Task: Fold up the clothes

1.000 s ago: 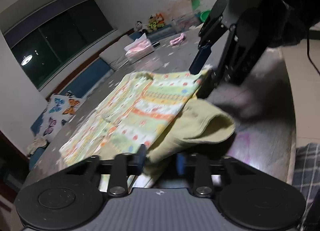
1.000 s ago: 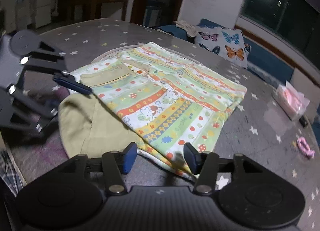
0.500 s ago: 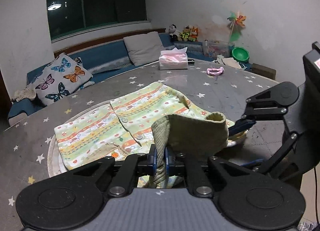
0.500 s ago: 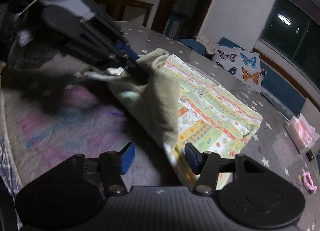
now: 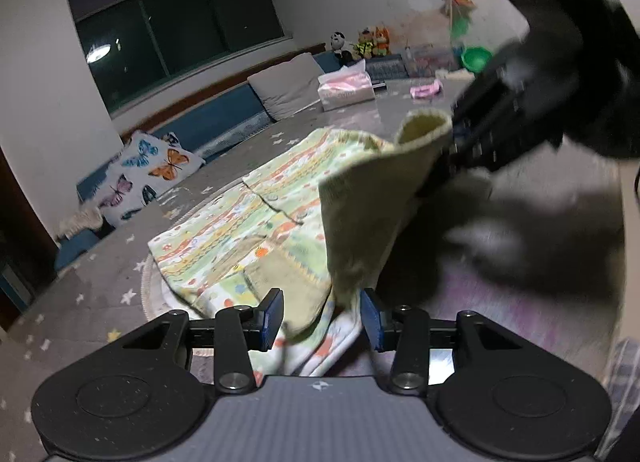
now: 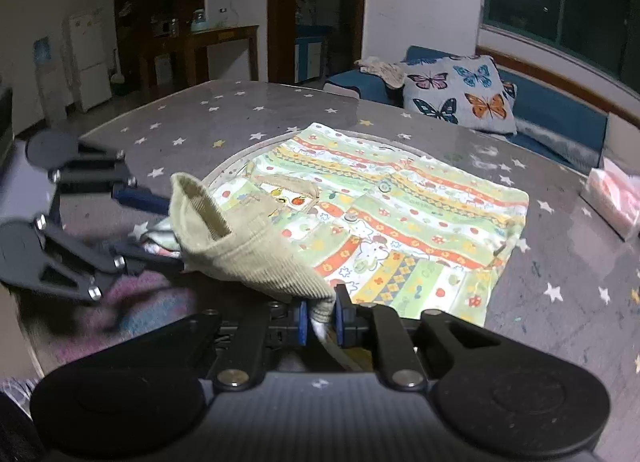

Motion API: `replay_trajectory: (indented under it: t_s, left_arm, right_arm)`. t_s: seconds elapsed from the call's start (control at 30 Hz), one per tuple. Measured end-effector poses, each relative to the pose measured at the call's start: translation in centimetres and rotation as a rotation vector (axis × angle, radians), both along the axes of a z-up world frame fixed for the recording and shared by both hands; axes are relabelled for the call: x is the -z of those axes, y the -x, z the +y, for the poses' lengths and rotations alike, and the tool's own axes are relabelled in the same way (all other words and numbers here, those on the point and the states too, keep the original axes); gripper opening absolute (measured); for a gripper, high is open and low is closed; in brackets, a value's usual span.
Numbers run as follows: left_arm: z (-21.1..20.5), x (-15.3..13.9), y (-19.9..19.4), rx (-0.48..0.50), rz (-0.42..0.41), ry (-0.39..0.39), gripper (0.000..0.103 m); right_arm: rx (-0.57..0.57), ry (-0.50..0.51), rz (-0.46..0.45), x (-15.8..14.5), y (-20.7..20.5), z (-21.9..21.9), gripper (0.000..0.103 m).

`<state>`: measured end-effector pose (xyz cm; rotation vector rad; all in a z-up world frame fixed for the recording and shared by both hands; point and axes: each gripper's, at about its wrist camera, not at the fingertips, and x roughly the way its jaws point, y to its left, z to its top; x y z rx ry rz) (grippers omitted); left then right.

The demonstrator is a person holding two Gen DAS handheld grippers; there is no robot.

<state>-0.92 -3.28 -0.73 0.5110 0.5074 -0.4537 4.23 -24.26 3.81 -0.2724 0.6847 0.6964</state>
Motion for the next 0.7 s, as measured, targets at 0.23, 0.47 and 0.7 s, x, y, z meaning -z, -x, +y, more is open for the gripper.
replay_trajectory:
  t_s: [0.23,0.47,0.7]
  left_arm:
    - [-0.5,1.8,0.7,0.025,-0.082,-0.124,0.046]
    - [0.6,2.3,0.3,-0.009,-0.093,-0.124,0.012]
    - [2.5,-1.3,2.9,-0.017,-0.083,-0.007,0.009]
  right_arm:
    - [0.042,-0.062,0.015,-1.2,-0.4,-0.7,0.012]
    - [0.055,-0.064,-0.001,-1.3,-0.1,-0.4,0.01]
    - [0.022,-0.101,-0.039,-3.1,3.0,-0.9,0.008]
